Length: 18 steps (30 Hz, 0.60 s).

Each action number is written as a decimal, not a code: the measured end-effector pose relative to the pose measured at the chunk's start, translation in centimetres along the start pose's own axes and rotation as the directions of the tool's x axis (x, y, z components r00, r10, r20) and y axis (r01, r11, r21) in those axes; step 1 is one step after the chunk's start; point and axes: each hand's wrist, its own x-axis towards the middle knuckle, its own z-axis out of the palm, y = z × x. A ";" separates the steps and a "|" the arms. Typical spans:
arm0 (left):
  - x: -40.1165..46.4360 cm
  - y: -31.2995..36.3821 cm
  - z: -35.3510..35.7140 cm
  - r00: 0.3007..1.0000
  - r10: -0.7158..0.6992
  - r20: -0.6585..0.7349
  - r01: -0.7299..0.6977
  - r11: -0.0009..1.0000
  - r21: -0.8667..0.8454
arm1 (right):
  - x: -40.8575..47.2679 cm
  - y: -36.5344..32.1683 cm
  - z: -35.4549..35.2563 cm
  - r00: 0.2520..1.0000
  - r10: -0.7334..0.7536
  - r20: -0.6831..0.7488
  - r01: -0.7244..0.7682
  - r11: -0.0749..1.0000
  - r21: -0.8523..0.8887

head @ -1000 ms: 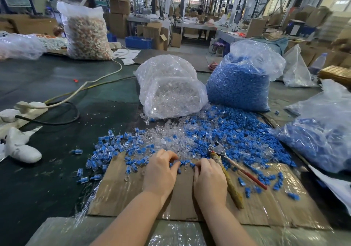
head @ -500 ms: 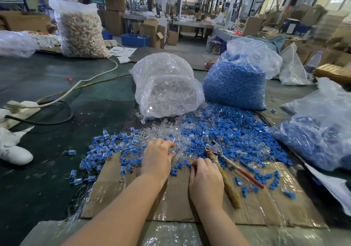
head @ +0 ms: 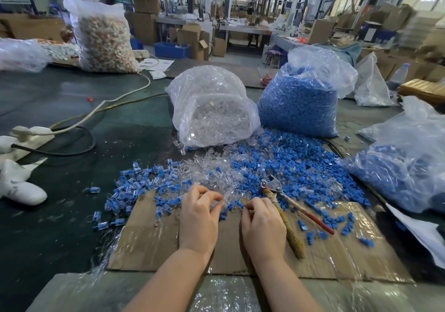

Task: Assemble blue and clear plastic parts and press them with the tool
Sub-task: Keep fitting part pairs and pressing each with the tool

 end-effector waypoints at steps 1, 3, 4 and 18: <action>-0.3 -0.1 0.0 1.000 -0.001 -0.003 0.001 1.000 -0.006 | 0.0 0.0 0.0 1.000 0.001 0.006 -0.001 1.000 -0.002; -0.6 -0.1 -0.1 1.000 0.002 -0.008 -0.002 0.999 -0.037 | 0.0 0.0 0.0 1.000 -0.010 0.001 0.010 1.000 -0.008; -0.6 -0.1 -0.2 1.000 0.000 -0.011 -0.001 0.998 -0.058 | -0.1 0.0 0.0 1.000 -0.018 -0.008 0.018 1.000 -0.010; -0.9 -0.5 -0.3 0.999 -0.014 0.052 0.021 0.991 -0.129 | -0.2 0.1 -0.3 0.994 -0.101 -0.038 0.104 0.991 0.081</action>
